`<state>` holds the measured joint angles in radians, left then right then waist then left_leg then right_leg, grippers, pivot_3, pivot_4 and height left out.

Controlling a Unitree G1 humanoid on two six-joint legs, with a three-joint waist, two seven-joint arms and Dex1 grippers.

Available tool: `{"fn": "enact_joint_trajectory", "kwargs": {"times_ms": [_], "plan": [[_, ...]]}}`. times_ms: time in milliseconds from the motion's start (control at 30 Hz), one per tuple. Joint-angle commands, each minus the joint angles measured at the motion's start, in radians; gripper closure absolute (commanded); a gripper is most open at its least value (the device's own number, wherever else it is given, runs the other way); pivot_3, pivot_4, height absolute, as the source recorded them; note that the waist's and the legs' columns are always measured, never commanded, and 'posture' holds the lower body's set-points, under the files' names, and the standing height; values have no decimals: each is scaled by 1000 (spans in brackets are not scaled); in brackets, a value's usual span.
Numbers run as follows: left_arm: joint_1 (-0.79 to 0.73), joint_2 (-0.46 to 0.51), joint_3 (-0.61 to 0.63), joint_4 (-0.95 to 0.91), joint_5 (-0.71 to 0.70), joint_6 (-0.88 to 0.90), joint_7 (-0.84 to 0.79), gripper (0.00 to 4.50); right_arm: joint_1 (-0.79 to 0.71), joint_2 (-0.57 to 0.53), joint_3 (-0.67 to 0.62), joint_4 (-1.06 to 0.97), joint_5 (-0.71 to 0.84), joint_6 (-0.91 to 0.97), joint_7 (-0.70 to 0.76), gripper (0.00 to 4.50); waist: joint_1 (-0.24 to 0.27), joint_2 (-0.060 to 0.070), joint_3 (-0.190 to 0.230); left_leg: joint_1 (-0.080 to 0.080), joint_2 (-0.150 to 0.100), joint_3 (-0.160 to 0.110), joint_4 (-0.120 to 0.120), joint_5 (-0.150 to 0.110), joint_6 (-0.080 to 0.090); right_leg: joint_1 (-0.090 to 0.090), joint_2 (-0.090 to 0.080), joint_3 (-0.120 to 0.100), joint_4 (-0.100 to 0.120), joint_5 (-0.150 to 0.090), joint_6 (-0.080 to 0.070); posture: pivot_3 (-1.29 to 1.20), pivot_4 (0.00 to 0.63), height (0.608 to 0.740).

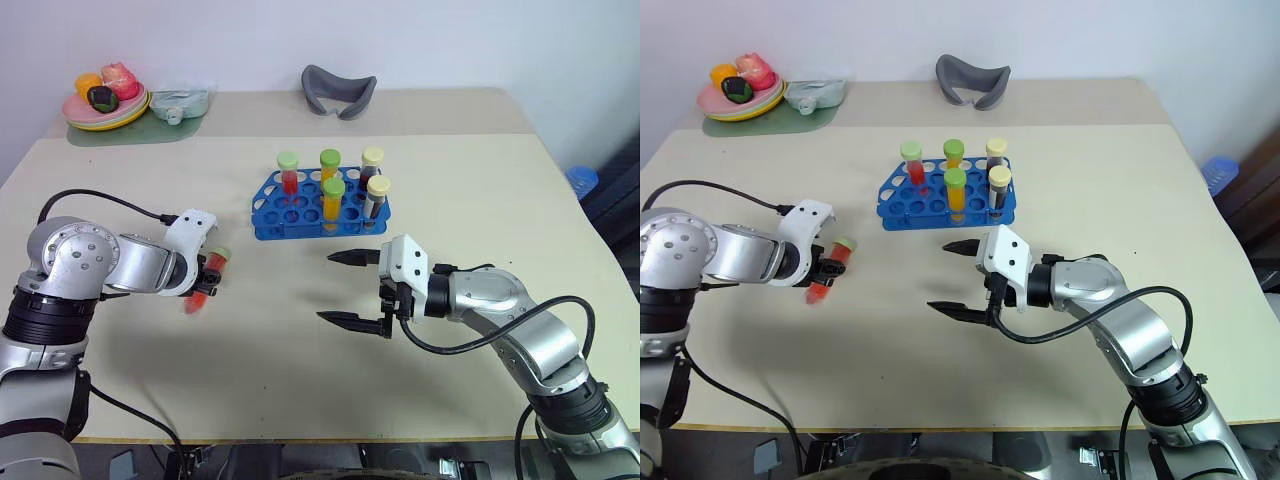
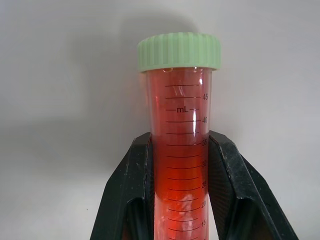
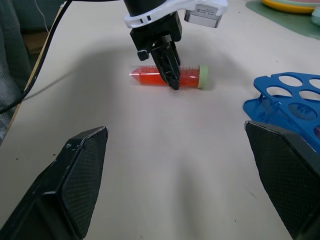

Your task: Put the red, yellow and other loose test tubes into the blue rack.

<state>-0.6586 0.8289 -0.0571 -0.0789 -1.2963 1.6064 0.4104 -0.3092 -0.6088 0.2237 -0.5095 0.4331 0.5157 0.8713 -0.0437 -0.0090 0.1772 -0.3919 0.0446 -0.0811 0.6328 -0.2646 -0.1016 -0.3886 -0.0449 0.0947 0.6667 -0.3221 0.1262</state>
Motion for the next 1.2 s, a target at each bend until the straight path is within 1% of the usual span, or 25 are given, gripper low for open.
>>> {"fn": "enact_joint_trajectory", "kwargs": {"times_ms": [33,100,133,167,233,267,300,367,400,433,500,567,600,700,767,900,1200], "plan": [[-26,-21,88,-56,72,-19,0,3509,-2,1,-15,-42,5,-12,-1,0,0,-1,0,0,0,0,0,0,0,0,0,0,0,0,0,0,150,740],[-37,-6,121,-168,142,-135,-76,3509,7,-2,-23,-43,8,-8,-6,0,-1,-4,2,-1,0,0,0,0,0,-1,0,0,0,0,0,0,150,740],[-25,1,131,-229,220,-266,-131,3509,14,-1,-34,-42,13,-4,-14,0,0,-4,2,-2,0,0,0,0,0,-2,0,0,0,0,0,0,150,740],[-14,2,138,-268,283,-359,-172,3509,19,0,-41,-41,17,-1,-19,0,1,-4,2,-3,0,0,-1,2,-3,-3,0,0,-1,0,0,0,150,740],[18,-5,129,-349,445,-626,-309,3509,37,13,-75,-29,25,10,-58,0,3,-4,2,-4,0,0,-2,4,-7,-3,0,0,-2,0,0,0,150,740],[32,-19,117,-368,499,-703,-343,3509,46,20,-91,-22,26,14,-78,0,2,-4,2,-4,0,1,-2,4,-8,-3,0,0,-3,0,0,0,150,740],[47,-45,111,-376,545,-774,-365,3509,53,28,-105,-16,25,16,-97,0,3,-4,2,-4,0,1,-2,4,-8,-3,0,0,-3,0,0,0,150,740],[75,-142,107,-373,588,-915,-428,3509,66,48,-128,-5,16,13,-139,0,5,-3,2,-3,0,2,-2,4,-7,-2,0,0,-4,0,0,0,150,740],[97,-191,95,-369,632,-999,-452,3509,70,59,-138,0,12,14,-160,0,5,-4,2,-2,0,2,-2,4,-7,-1,-1,0,-4,0,0,0,150,740],[117,-219,69,-362,689,-1075,-483,3509,74,69,-145,3,8,13,-177,0,3,-4,2,-2,0,2,-2,4,-7,-1,0,0,-4,0,0,0,150,740],[154,-248,-22,-310,852,-1227,-538,3509,79,84,-158,9,5,15,-205,0,1,-4,2,-2,0,2,-2,1,-2,-1,0,1,-4,0,0,0,150,740],[188,-295,-72,-241,945,-1348,-579,3509,85,89,-164,11,-1,12,-220,0,0,-3,2,-2,0,2,-2,1,-2,-2,0,1,-3,0,0,0,150,740],[203,-335,-71,-203,966,-1402,-579,3509,89,90,-170,10,-1,11,-228,0,0,-4,2,-2,0,2,-2,1,-1,-2,0,1,-3,0,0,0,150,740],[221,-426,-54,-98,1013,-1517,-589,3509,96,87,-183,9,1,10,-240,0,2,-4,2,-2,0,2,-1,0,0,-1,0,1,-3,0,0,0,150,740],[223,-469,-49,-23,1052,-1583,-595,3509,100,86,-186,8,0,9,-246,0,1,-4,2,-2,0,2,-1,0,0,-2,0,1,-3,0,0,0,150,740],[211,-547,-34,81,1046,-1665,-647,3509,111,86,-183,-2,0,9,-254,0,2,-4,2,-2,0,2,-1,0,0,-1,0,1,-3,0,0,0,150,740],[175,-623,-11,232,1084,-1747,-709,3509,105,90,-185,1,1,6,-265,0,1,-4,2,-2,0,2,-1,0,0,-1,0,1,-3,0,0,0,150,740]]}}
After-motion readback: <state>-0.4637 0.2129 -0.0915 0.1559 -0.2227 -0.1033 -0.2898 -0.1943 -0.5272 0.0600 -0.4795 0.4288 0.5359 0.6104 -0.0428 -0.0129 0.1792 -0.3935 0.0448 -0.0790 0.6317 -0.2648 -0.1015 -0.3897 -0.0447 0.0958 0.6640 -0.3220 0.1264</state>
